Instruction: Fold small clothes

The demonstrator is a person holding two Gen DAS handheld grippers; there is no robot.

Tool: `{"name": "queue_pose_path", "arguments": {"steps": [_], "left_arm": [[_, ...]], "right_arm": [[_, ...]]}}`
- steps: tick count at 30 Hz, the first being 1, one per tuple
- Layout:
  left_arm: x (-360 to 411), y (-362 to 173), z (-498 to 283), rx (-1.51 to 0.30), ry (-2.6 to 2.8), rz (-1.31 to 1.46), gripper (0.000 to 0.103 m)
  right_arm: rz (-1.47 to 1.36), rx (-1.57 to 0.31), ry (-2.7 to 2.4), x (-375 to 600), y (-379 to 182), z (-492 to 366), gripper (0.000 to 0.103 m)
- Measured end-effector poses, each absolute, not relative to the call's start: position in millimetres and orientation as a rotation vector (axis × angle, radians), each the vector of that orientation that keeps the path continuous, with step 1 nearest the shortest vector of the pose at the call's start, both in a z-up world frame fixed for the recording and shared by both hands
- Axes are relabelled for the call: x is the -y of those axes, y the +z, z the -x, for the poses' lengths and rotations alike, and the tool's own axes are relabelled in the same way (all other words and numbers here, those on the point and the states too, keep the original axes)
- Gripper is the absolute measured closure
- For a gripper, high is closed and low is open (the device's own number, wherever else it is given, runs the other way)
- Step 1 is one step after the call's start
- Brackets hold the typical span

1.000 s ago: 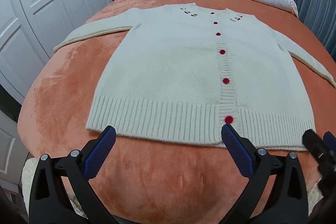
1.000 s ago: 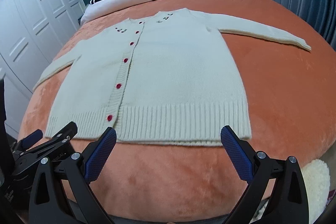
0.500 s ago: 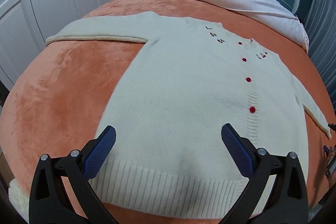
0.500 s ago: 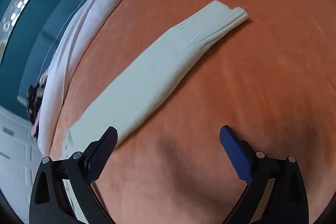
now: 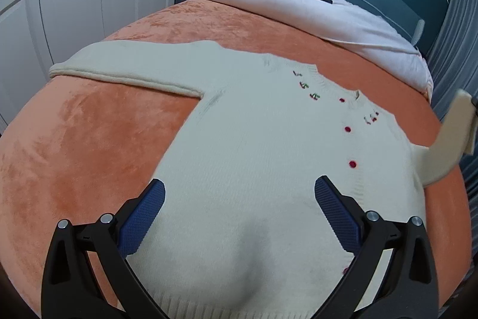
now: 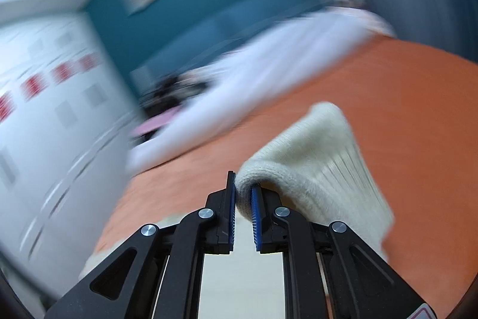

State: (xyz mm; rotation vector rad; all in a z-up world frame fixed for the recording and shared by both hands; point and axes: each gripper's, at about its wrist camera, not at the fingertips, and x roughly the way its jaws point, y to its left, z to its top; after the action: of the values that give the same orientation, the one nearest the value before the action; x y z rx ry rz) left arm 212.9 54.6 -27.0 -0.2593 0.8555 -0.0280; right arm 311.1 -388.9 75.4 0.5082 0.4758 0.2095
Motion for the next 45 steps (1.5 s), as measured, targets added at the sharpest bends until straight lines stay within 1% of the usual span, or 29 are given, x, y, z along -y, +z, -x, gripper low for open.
{"name": "queue_pose_path", "arguments": {"steps": [1, 2, 3, 6, 8, 10, 11, 12, 15, 18, 19, 20, 21, 22, 23, 25, 27, 28, 31, 32, 34, 35, 36, 37, 38, 39, 41, 43, 45], "left_arm": [[-55, -24, -219, -0.849, -0.039, 0.284, 0.005], [-55, -21, -226, -0.846, -0.049, 0.309, 0.005], [-54, -20, -232, -0.844, -0.063, 0.338, 0.005], [-55, -22, -259, -0.861, -0.112, 0.45, 0.005], [-56, -31, -281, -0.891, -0.123, 0.505, 0.005], [-55, -43, -304, -0.921, -0.133, 0.548, 0.005], [-53, -50, -315, -0.932, -0.151, 0.576, 0.005], [-50, -59, -327, -0.948, -0.167, 0.601, 0.005], [-40, -89, -358, -1.012, -0.155, 0.685, 0.005], [-34, -107, -372, -1.013, -0.103, 0.74, 0.007], [-31, -105, -374, -0.985, -0.091, 0.733, 0.012], [-28, -102, -378, -0.969, -0.099, 0.72, 0.037], [-23, -100, -384, -0.971, -0.144, 0.717, 0.068], [-20, -97, -391, -0.98, -0.173, 0.721, 0.076], [-19, -90, -395, -0.958, -0.183, 0.72, 0.088], [-18, -60, -396, -0.85, -0.226, 0.683, 0.096], [-20, -34, -392, -0.749, -0.257, 0.642, 0.097], [-21, -33, -392, -0.736, -0.248, 0.62, 0.097], [-27, -82, -406, -0.89, -0.146, 0.572, 0.097], [-32, -103, -405, -0.951, -0.116, 0.595, 0.1], [-46, -108, -392, -0.915, -0.137, 0.68, 0.099], [-50, -104, -386, -0.895, -0.144, 0.709, 0.092], [-55, -101, -381, -0.876, -0.17, 0.764, 0.074], [-59, -99, -376, -0.867, -0.18, 0.816, 0.061], [-61, -98, -371, -0.864, -0.171, 0.855, 0.04], [-62, -100, -370, -0.866, -0.166, 0.886, 0.033], [-56, -109, -377, -0.915, -0.185, 0.916, 0.034], [-47, -112, -385, -0.933, -0.201, 0.89, 0.043], [-32, -111, -398, -0.957, -0.292, 0.872, 0.093]], "right_arm": [[-0.496, -0.51, 0.304, 353, 72, -326, 0.089], [-0.474, -0.56, 0.386, 315, 60, -340, 0.083], [-0.442, -0.605, 0.423, 286, 46, -352, 0.073], [-0.384, -0.742, 0.39, 246, -7, -365, 0.071], [-0.441, -0.769, 0.323, 267, -31, -345, 0.07], [-0.561, -0.766, 0.263, 300, -47, -320, 0.063], [-0.629, -0.76, 0.222, 319, -57, -302, 0.055], [-0.68, -0.757, 0.175, 332, -65, -284, 0.051], [-0.857, -0.752, 0.081, 373, -94, -257, 0.047], [-0.946, -0.773, 0.037, 395, -121, -263, 0.047], [-0.96, -0.767, 0.028, 396, -124, -267, 0.047], [-0.975, -0.761, 0.021, 399, -127, -273, 0.049], [-0.973, -0.758, 0.015, 400, -126, -280, 0.064], [-0.945, -0.759, 0.0, 397, -121, -280, 0.08], [-0.899, -0.732, -0.012, 392, -106, -285, 0.091], [-0.851, -0.613, 0.022, 382, -71, -282, 0.092], [-0.794, -0.514, 0.03, 380, -53, -271, 0.093], [-0.774, -0.524, 0.002, 379, -57, -271, 0.093], [-0.796, -0.783, -0.14, 391, -129, -288, 0.094], [-0.832, -0.747, -0.115, 394, -135, -282, 0.096], [-0.796, -0.725, -0.108, 393, -120, -279, 0.095], [-0.762, -0.73, -0.109, 391, -118, -280, 0.095], [-0.741, -0.744, -0.11, 389, -121, -281, 0.094], [-0.751, -0.748, -0.107, 390, -126, -281, 0.094], [-0.775, -0.736, -0.102, 393, -128, -280, 0.094], [-0.806, -0.722, -0.096, 398, -130, -278, 0.095], [-0.835, -0.715, -0.092, 398, -131, -277, 0.095], [-0.809, -0.724, -0.097, 390, -129, -275, 0.092], [-0.793, -0.71, -0.095, 387, -120, -275, 0.091]]}}
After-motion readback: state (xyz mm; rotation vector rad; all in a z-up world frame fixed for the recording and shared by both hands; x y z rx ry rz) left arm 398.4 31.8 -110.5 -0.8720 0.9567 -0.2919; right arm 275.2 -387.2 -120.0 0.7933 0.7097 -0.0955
